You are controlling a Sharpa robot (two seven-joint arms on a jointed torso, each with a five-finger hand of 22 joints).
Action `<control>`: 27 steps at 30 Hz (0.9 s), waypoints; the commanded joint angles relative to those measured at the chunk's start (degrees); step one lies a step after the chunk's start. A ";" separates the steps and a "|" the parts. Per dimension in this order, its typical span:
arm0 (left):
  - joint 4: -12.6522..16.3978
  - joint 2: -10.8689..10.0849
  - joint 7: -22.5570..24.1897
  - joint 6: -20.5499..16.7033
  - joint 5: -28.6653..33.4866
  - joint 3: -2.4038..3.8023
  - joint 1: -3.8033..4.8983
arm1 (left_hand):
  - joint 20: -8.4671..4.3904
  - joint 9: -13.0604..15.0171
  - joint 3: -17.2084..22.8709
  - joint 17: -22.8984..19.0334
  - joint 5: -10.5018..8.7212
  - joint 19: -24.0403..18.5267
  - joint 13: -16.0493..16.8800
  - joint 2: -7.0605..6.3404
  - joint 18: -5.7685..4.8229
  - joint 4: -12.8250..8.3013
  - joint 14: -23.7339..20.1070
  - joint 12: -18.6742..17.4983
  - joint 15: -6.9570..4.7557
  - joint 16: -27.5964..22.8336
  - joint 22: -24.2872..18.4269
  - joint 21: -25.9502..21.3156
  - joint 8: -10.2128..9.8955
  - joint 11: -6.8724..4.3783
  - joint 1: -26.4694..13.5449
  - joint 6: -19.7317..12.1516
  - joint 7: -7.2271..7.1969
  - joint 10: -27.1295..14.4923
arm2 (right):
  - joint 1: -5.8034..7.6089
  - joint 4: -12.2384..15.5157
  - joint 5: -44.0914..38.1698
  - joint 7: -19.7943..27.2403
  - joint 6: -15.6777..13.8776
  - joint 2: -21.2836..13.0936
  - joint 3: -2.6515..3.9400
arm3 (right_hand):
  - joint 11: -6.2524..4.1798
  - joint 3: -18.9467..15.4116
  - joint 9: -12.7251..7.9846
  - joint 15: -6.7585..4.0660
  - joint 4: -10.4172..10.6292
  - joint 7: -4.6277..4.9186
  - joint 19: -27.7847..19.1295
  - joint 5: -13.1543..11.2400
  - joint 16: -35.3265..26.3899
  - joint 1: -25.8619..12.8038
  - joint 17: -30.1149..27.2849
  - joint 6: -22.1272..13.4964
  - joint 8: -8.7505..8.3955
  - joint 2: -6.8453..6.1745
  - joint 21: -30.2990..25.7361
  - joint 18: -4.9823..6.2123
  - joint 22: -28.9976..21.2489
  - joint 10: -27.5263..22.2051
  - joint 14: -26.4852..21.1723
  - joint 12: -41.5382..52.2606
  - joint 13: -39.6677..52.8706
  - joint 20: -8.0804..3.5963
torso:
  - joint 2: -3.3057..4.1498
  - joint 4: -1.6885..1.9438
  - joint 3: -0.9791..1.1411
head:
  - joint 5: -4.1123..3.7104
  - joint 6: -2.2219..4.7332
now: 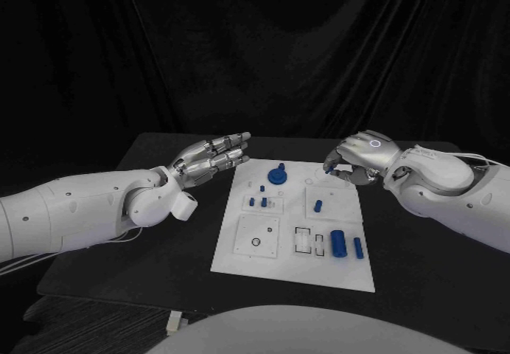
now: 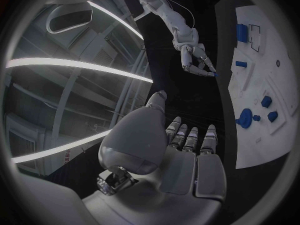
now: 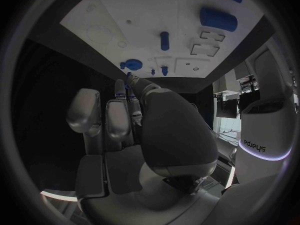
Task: Assemble the parts on the task board
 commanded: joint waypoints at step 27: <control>0.97 -1.36 8.08 -6.57 0.45 0.05 -2.17 | -8.24 -0.72 -5.56 -0.26 -8.61 -1.47 -0.35 -0.19 0.08 7.78 -0.43 -2.20 -5.50 -0.42 -3.52 -0.85 -2.16 -4.10 -5.81 -6.01 -4.41 -1.00 | -4.48 8.57 -3.52 -6.47 8.73 8.45 0.00 | 0.95 0.09 -0.10 1.63 -0.90 1.14 1.21 -0.11 -0.24 0.29 0.18 -1.07 -1.45 -0.59 -0.17 -0.50 7.63 0.15 1.15 -0.87 -0.38 1.31 | 0.02 0.11 -0.07 | 2.91 -0.01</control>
